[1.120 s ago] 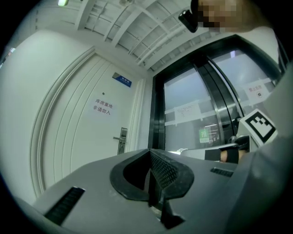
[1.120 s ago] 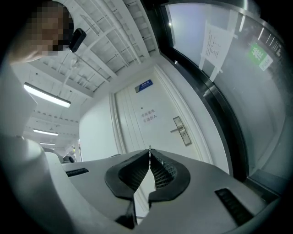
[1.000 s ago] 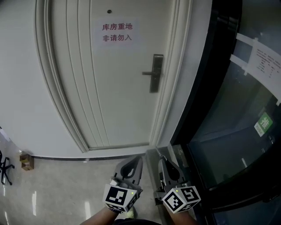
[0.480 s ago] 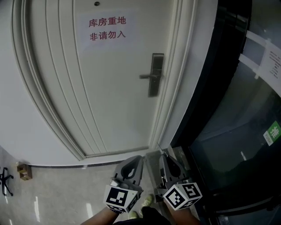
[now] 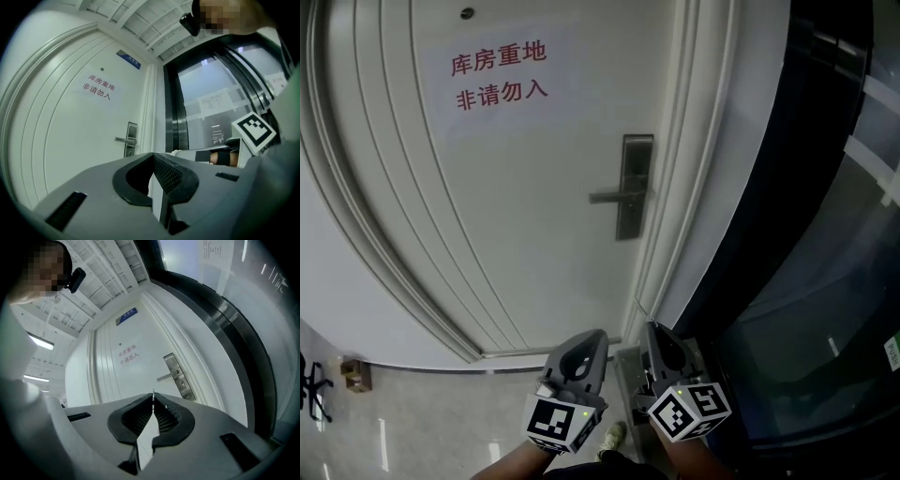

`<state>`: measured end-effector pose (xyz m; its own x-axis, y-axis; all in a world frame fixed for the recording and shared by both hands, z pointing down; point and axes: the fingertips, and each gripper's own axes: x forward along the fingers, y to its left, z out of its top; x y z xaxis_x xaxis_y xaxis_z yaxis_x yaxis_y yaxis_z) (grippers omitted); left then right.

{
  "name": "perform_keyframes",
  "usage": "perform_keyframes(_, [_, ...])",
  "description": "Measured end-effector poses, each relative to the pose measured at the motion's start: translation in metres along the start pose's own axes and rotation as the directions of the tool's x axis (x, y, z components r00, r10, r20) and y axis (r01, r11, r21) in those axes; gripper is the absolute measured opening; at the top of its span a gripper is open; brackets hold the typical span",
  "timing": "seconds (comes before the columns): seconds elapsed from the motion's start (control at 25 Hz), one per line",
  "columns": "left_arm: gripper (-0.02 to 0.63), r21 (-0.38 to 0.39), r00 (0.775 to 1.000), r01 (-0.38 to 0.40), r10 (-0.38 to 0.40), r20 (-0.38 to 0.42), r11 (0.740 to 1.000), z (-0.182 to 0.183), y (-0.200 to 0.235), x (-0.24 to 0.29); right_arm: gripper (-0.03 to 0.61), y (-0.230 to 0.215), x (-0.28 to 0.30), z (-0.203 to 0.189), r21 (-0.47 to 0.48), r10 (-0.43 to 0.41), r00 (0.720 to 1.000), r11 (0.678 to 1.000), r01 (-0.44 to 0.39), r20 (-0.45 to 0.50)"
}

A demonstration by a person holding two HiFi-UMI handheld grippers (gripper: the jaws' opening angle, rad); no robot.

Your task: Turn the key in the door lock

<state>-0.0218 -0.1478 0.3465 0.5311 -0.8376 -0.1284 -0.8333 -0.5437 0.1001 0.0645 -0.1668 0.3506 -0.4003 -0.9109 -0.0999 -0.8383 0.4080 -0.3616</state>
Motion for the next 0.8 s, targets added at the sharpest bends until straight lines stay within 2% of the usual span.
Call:
perform_keyframes(0.28, [0.005, 0.023, 1.000, -0.028, 0.028, -0.001, 0.999, -0.005, 0.013, 0.069, 0.020, -0.048, 0.057, 0.015, 0.002, 0.023, 1.000, 1.000, -0.023, -0.001])
perform_keyframes(0.36, [0.005, 0.027, 1.000, -0.031, 0.031, 0.000, 0.999, -0.007, 0.018, 0.083, 0.020, -0.058, 0.071, 0.014, 0.050, 0.028, 1.000, 0.998, -0.027, -0.008])
perform_keyframes(0.44, [0.005, 0.028, 1.000, -0.031, 0.031, 0.001, 0.999, -0.007, 0.022, 0.095, 0.020, -0.070, 0.086, 0.010, 0.142, 0.033, 0.999, 0.989, -0.029, -0.025])
perform_keyframes(0.52, [0.005, 0.027, 1.000, -0.031, 0.031, -0.001, 0.999, -0.008, 0.027, 0.104, 0.020, -0.082, 0.101, 0.004, 0.255, 0.034, 0.998, 0.967, -0.022, -0.045])
perform_keyframes(0.68, [0.005, 0.019, 0.999, -0.032, 0.033, -0.011, 0.999, -0.012, 0.046, 0.121, 0.020, -0.107, 0.133, -0.006, 0.442, 0.020, 0.998, 0.897, 0.011, -0.065])
perform_keyframes(0.8, [0.005, 0.009, 0.999, -0.030, 0.030, -0.017, 1.000, -0.013, 0.064, 0.134, 0.020, -0.119, 0.159, -0.016, 0.580, 0.005, 0.998, 0.814, 0.036, -0.068])
